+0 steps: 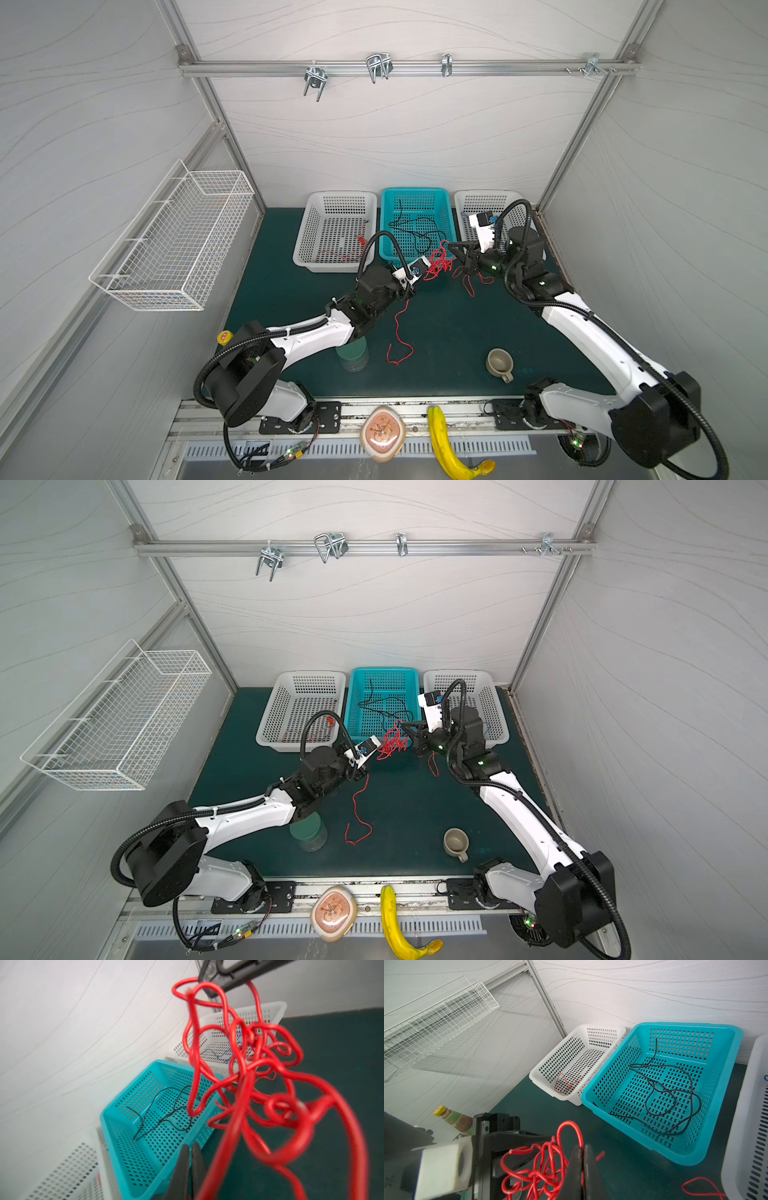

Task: Untangle the cables
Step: 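Grasp a red strand near the right gripper with the left gripper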

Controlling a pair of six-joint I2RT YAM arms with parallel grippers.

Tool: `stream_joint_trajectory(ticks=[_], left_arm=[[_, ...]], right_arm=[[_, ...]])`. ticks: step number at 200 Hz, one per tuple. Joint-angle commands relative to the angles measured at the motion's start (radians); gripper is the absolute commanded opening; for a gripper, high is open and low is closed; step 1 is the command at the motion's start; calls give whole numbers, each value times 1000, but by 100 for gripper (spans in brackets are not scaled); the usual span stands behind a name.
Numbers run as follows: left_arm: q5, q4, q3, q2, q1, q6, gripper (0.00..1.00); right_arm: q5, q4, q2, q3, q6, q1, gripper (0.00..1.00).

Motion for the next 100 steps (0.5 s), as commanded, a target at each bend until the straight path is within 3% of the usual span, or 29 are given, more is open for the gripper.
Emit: stream_joint_trajectory(ticks=[1,100], left_arm=[[-16,53,19,0,-4,28,0],[-121,85,32,-50,-3,-48,0]], right_arm=[[63,-31,7,32,-2,4,0],[411,-136,216,4,49,6,0]])
